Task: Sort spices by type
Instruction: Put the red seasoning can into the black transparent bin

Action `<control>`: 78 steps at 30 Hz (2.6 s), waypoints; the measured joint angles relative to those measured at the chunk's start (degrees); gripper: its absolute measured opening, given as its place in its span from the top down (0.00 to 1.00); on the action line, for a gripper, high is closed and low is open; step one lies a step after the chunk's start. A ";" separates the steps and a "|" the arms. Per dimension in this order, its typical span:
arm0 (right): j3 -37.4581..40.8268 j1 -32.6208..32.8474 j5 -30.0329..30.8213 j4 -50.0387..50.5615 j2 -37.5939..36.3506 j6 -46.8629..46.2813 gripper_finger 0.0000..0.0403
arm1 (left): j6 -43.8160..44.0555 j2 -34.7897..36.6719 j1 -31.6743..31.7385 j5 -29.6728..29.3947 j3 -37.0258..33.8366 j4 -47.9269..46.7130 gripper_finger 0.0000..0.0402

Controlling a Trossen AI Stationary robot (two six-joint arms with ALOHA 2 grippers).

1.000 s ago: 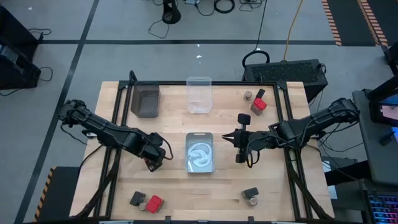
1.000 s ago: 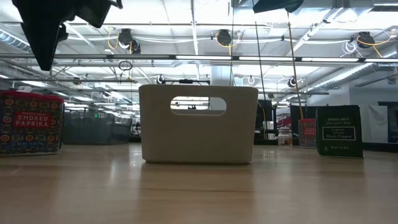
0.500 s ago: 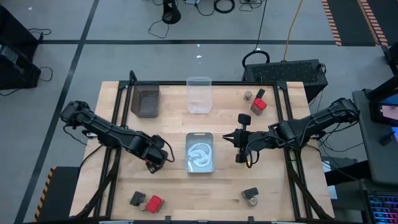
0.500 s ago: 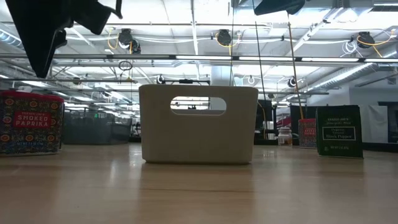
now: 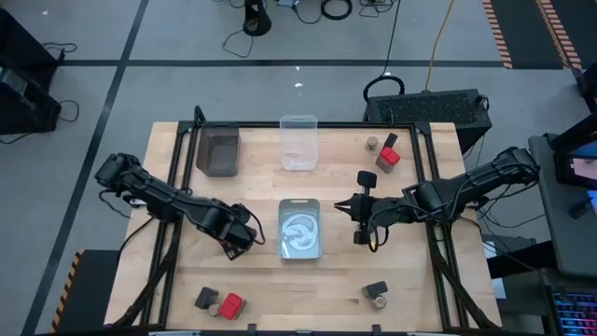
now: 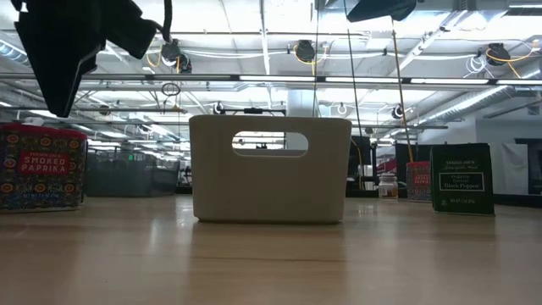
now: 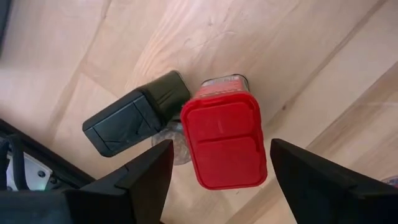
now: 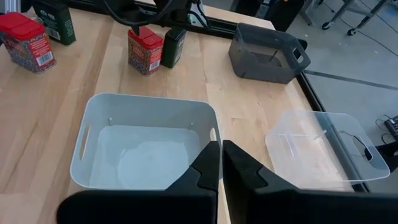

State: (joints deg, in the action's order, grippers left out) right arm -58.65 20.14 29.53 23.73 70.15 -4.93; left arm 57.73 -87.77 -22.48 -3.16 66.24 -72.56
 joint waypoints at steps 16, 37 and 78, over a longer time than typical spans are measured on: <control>0.00 0.02 -4.24 1.21 0.00 -0.46 1.00 | 2.28 0.04 -0.04 -0.21 -0.83 0.25 0.32; 0.00 0.00 -4.32 1.39 0.02 -1.51 1.00 | 1.84 2.69 -1.55 0.13 -5.66 3.97 0.32; 0.00 0.00 -4.33 1.45 0.02 -1.90 1.00 | 6.45 8.11 -1.66 2.29 -13.12 12.05 0.32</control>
State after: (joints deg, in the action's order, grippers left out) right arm -58.65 20.14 25.20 25.18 70.17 -6.83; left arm 64.17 -79.66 -24.14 -0.87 53.11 -60.51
